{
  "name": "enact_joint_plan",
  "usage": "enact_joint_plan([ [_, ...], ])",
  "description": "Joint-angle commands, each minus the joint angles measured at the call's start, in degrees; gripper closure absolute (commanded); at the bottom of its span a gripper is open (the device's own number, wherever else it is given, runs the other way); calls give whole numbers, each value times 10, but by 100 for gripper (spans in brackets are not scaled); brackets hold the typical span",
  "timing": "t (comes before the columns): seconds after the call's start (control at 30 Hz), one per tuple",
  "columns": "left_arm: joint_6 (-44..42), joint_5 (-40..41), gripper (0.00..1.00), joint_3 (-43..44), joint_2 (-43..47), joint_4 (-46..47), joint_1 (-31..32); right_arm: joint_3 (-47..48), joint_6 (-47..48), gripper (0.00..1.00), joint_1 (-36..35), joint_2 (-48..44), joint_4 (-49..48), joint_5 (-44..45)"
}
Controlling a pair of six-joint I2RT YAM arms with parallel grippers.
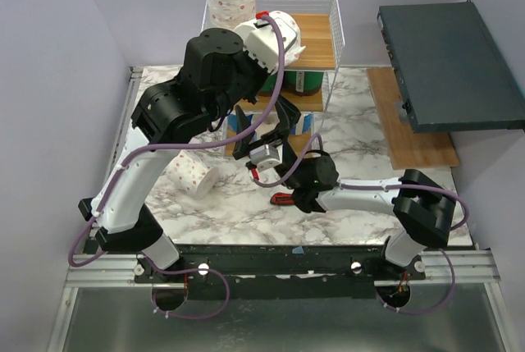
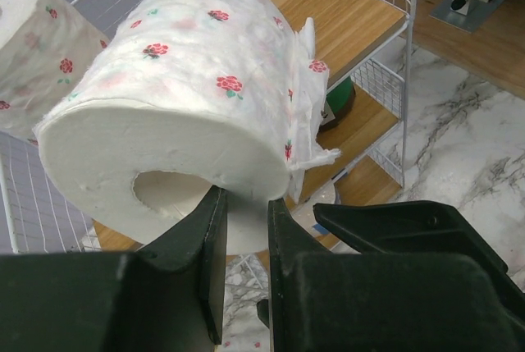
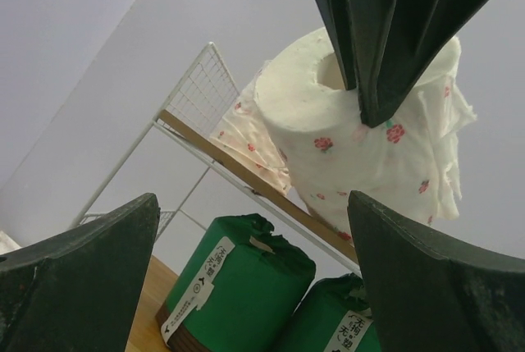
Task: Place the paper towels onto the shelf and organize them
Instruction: Place the paper towel on the shelf.
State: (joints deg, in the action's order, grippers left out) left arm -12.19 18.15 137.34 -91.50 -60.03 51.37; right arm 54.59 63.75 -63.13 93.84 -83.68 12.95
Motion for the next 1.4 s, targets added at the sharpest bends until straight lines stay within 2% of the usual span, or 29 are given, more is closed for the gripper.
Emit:
enact_joint_plan([
  [0.0,-6,14,88,-10,-5,26,-8,10,29,0,-8,-2,-186,-5],
  [0.4,6,-1,88,-10,-7,20,-9,63,38,0,-9,12,-186,12],
  [0.83,20,-19,88,-16,10,19,-7,151,63,0,-3,69,-185,71],
  [1.13,26,-32,85,-24,16,15,-3,189,67,0,12,84,-174,91],
  [1.17,26,-34,83,-24,16,15,-3,190,64,0,13,84,-172,93],
  [1.37,27,-45,57,-22,18,17,-2,193,54,0,20,84,-161,100],
])
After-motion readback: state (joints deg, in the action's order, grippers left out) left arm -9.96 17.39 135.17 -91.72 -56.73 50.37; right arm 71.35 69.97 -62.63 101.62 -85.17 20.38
